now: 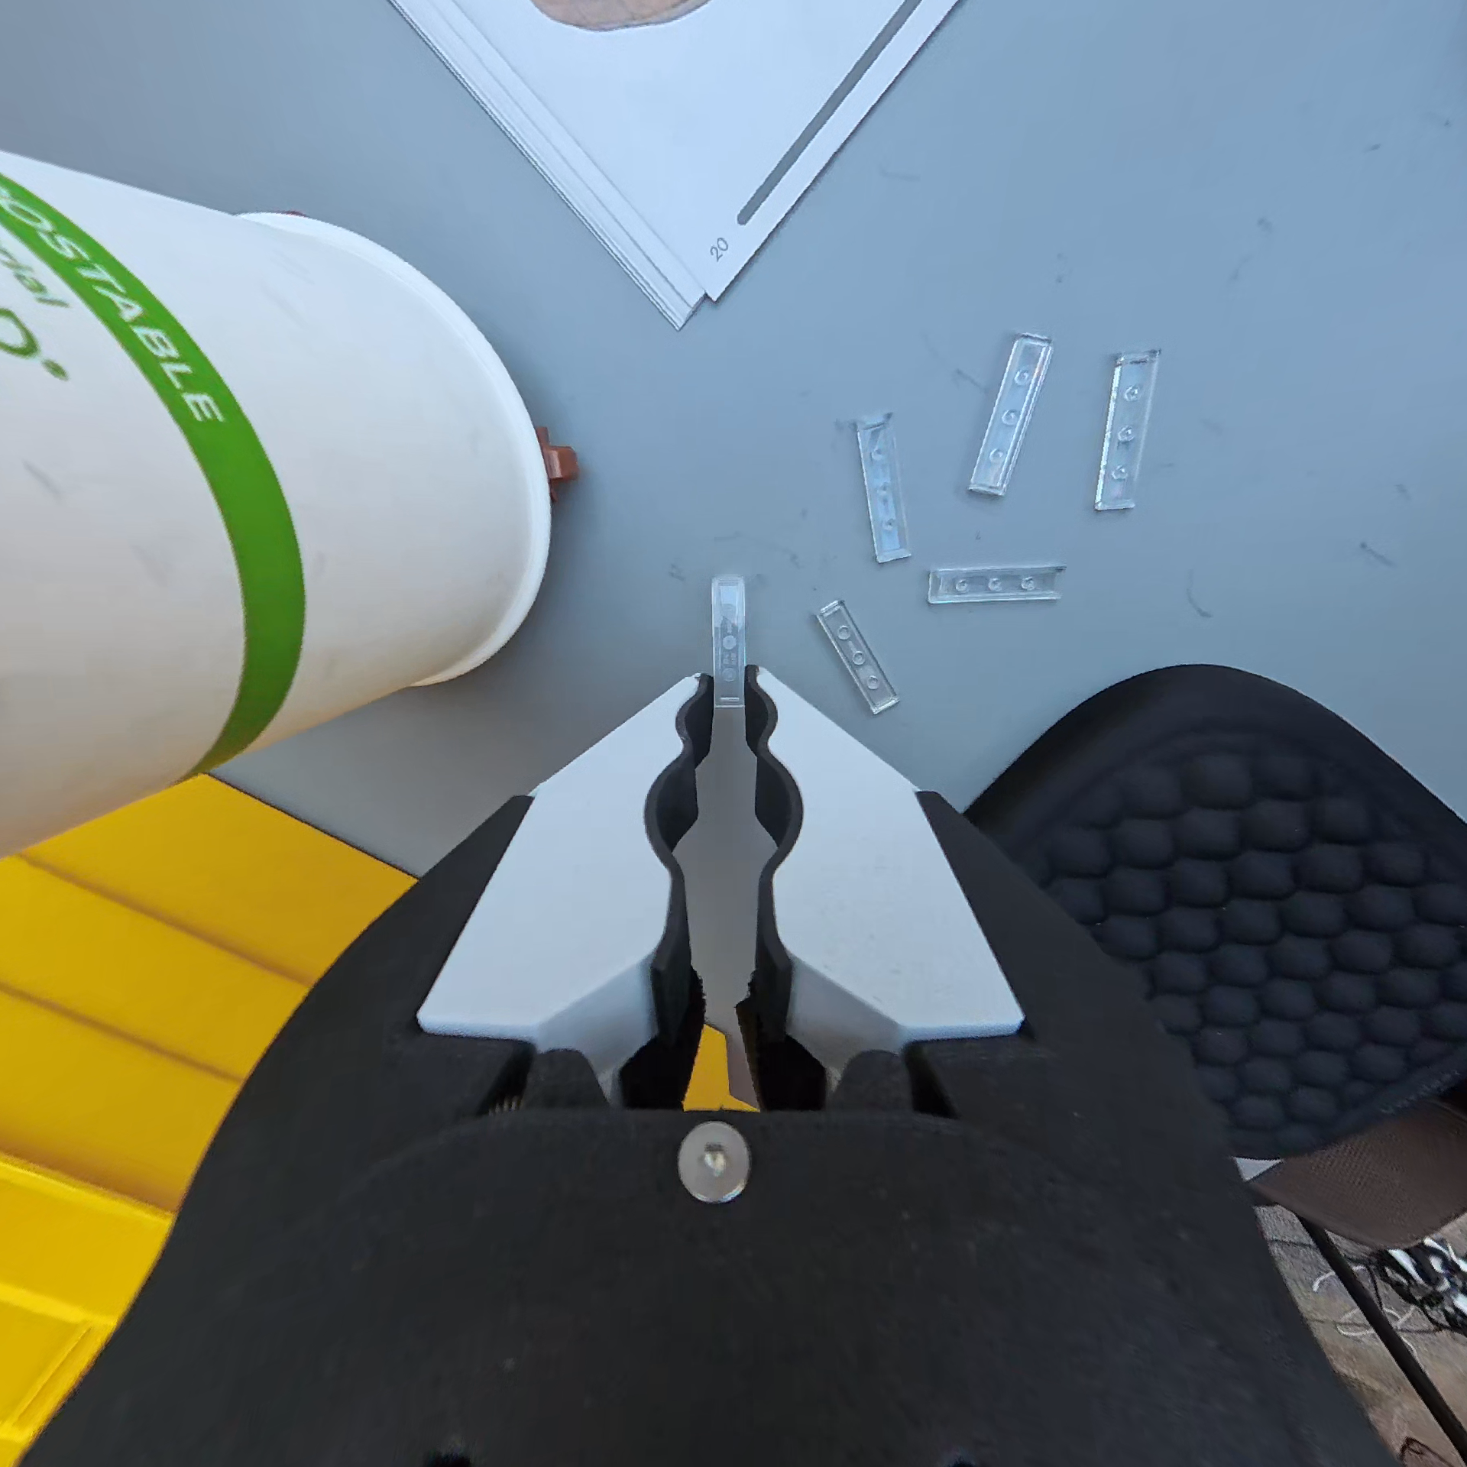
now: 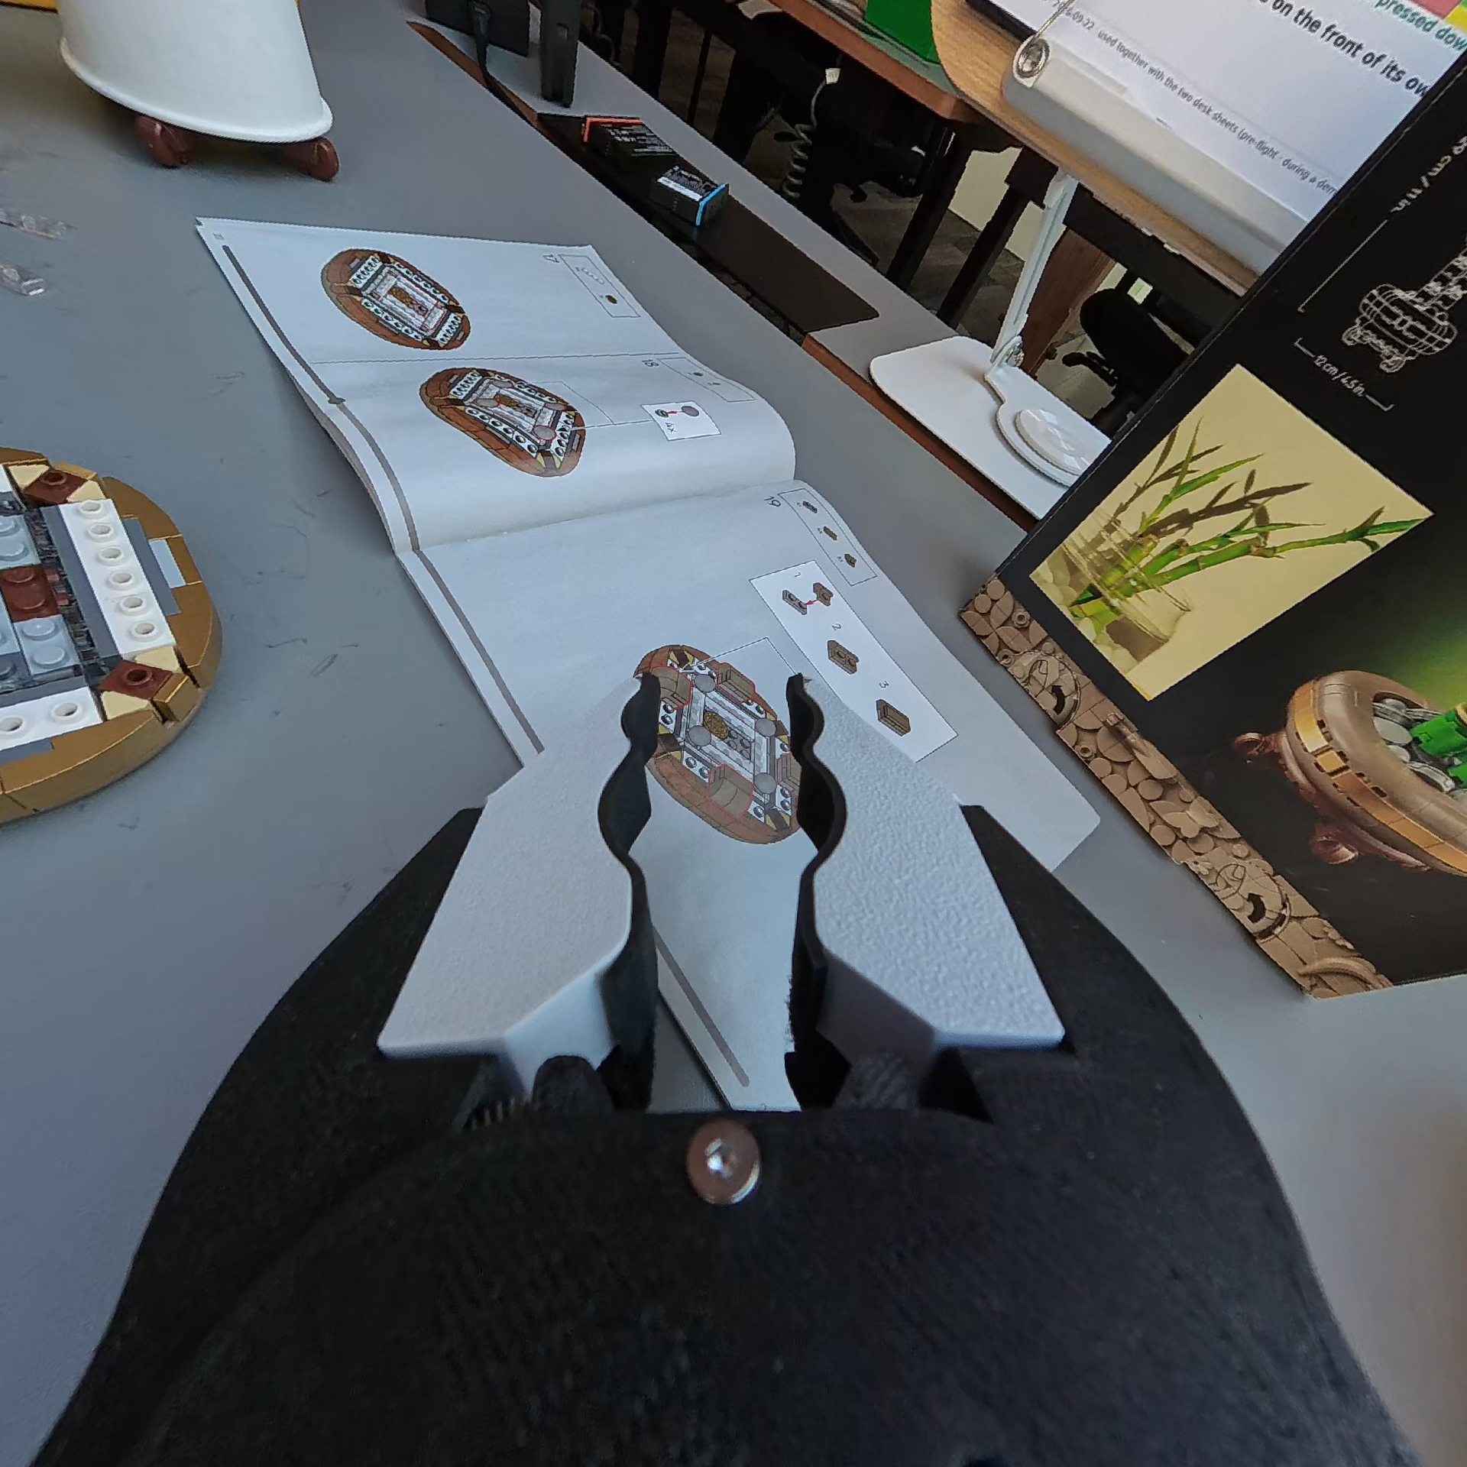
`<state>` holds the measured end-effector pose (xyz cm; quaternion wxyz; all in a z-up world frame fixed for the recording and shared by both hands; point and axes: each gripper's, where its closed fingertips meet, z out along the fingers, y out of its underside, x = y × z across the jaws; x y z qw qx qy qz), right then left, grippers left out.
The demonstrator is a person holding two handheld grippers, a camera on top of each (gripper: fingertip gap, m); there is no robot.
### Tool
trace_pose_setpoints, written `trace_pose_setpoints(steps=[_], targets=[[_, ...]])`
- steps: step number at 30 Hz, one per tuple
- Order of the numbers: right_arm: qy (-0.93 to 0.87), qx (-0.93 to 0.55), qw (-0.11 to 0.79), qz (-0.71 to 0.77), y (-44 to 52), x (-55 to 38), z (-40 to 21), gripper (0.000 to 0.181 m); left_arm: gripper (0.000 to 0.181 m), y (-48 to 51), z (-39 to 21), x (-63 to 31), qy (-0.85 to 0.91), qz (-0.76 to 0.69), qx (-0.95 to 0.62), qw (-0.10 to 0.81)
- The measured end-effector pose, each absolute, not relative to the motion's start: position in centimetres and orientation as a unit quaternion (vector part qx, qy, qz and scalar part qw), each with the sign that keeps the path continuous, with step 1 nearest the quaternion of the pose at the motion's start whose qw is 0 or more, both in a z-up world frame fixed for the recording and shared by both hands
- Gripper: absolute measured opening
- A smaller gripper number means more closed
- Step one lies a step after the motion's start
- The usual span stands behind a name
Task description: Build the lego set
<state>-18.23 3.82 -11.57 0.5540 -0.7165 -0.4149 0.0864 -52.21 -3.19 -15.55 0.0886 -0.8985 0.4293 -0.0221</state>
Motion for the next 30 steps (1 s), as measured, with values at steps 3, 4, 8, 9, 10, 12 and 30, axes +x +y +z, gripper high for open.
trace_pose_setpoints(steps=[3,4,8,9,10,12,30], targets=[[-0.415,-0.716,0.554,0.087,3.8,-18.2,-11.5,0.032,0.005,-3.3,-15.8,-52.4,0.433,-0.018,-0.898,0.082],[-0.414,-0.716,0.554,0.087,3.8,-18.2,-11.5,0.032,0.005,-3.3,-15.8,-52.4,0.434,-0.015,-0.897,0.082],[-0.414,-0.716,0.555,0.088,3.8,-18.2,-11.5,0.032,0.005,-3.4,-16.0,-52.5,0.438,-0.01,-0.895,0.078],[-0.414,-0.716,0.555,0.088,3.8,-18.2,-11.5,0.032,0.005,-3.5,-16.0,-52.6,0.438,-0.008,-0.896,0.075],[-0.414,-0.716,0.555,0.088,3.8,-18.2,-11.5,0.032,0.005,-3.5,-16.1,-52.6,0.438,-0.006,-0.896,0.075],[-0.415,-0.716,0.555,0.087,3.8,-18.2,-11.5,0.032,0.005,-3.5,-16.2,-52.6,0.438,-0.002,-0.896,0.073],[-0.416,-0.717,0.553,0.085,3.8,-18.2,-11.6,0.032,0.018,-3.6,-14.5,-52.7,0.413,-0.021,-0.906,0.093]])
